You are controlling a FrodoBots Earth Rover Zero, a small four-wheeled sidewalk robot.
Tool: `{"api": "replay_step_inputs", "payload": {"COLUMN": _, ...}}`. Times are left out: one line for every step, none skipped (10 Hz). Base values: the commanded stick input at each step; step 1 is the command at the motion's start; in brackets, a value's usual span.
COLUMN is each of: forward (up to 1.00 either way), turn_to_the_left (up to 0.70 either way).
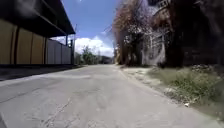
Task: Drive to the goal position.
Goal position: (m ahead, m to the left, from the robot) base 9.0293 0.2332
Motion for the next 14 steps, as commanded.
{"api": "replay_step_inputs", "payload": {"forward": 1.0, "turn_to_the_left": 0.03}}
{"api": "replay_step_inputs", "payload": {"forward": 1.0, "turn_to_the_left": 0.03}}
{"api": "replay_step_inputs", "payload": {"forward": 1.0, "turn_to_the_left": 0.03}}
{"api": "replay_step_inputs", "payload": {"forward": 1.0, "turn_to_the_left": 0.03}}
{"api": "replay_step_inputs", "payload": {"forward": 1.0, "turn_to_the_left": 0.03}}
{"api": "replay_step_inputs", "payload": {"forward": 1.0, "turn_to_the_left": 0.03}}
{"api": "replay_step_inputs", "payload": {"forward": 1.0, "turn_to_the_left": 0.03}}
{"api": "replay_step_inputs", "payload": {"forward": 1.0, "turn_to_the_left": 0.03}}
{"api": "replay_step_inputs", "payload": {"forward": 1.0, "turn_to_the_left": 0.03}}
{"api": "replay_step_inputs", "payload": {"forward": 1.0, "turn_to_the_left": 0.03}}
{"api": "replay_step_inputs", "payload": {"forward": 1.0, "turn_to_the_left": 0.03}}
{"api": "replay_step_inputs", "payload": {"forward": 1.0, "turn_to_the_left": 0.03}}
{"api": "replay_step_inputs", "payload": {"forward": 1.0, "turn_to_the_left": 0.03}}
{"api": "replay_step_inputs", "payload": {"forward": 1.0, "turn_to_the_left": 0.07}}
